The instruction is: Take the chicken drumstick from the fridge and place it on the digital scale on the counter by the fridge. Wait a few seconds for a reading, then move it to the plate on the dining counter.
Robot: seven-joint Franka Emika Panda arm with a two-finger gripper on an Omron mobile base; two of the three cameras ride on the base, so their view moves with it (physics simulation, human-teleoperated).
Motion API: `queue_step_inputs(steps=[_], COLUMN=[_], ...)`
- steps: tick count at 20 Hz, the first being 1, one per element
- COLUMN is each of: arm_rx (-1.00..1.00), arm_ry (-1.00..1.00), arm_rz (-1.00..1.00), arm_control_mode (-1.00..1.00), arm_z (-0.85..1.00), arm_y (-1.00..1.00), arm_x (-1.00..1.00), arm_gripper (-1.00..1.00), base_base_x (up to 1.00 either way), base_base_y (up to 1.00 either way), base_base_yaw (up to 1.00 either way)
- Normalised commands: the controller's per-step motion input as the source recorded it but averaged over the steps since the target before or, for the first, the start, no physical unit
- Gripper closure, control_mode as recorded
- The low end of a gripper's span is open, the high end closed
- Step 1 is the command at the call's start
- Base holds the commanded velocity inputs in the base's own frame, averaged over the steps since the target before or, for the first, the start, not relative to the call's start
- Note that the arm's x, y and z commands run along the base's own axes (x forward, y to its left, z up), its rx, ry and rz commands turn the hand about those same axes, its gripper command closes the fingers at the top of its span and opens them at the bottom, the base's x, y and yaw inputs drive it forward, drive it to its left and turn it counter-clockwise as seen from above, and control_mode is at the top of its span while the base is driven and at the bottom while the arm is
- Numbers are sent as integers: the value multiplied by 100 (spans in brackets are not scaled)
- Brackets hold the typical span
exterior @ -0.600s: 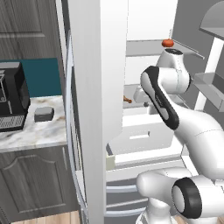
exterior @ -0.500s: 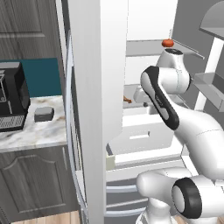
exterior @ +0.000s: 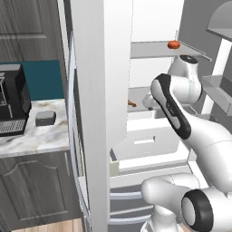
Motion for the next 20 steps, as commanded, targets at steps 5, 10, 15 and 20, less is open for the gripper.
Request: queue_step_inputs(steps=[5, 10, 15, 20], arm_rx=[0, 0, 0, 0], arm_ry=[-23, -4, 2, 0], arm_rz=[15, 7, 4, 4], arm_control_mode=[-100, -100, -100, -100], arm_z=[-6, -1, -11, -18], arm_y=[-6, 0, 0, 0], arm_x=[29, 60, 79, 61], arm_gripper=[-100, -100, -100, -100], base_base_x=[0, 0, 0, 0], base_base_y=[0, 0, 0, 0], base_base_yaw=[0, 0, 0, 0])
